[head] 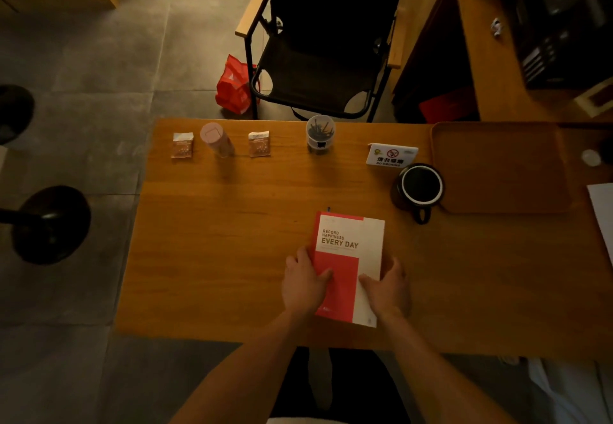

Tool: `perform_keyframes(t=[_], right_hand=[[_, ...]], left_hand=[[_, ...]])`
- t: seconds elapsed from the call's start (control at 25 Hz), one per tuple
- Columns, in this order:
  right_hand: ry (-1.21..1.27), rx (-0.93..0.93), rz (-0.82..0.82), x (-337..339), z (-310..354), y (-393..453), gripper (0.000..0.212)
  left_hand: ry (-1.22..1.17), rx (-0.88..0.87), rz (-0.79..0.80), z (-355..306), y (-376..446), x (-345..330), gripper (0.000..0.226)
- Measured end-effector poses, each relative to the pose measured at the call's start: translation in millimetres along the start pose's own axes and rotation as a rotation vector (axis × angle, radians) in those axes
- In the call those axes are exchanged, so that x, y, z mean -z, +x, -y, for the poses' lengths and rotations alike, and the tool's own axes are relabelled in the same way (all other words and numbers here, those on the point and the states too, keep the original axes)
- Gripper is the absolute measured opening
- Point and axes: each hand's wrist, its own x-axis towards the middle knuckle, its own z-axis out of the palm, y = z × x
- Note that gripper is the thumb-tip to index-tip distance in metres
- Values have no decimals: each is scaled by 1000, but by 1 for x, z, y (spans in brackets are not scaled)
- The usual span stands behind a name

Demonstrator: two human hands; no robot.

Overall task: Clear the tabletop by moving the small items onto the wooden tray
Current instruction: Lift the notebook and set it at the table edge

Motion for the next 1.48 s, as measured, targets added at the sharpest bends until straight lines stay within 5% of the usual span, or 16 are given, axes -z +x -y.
perform_keyframes(t=[0.32,0.76,1.08,1.48], right_hand=[[295,-120,229,20,-17,-3,50],[399,106,728,92,-10,-31,62],[350,337,662,68,34,-87,44],[324,317,519,-59,97,-146,35]], left_hand=[[-477,301,245,-17,-6,8,31],[-815,198,334,-2,-83,54,21],[-934,127,344,38,-92,116,34],[-755,57,185,135,-46,224,27]])
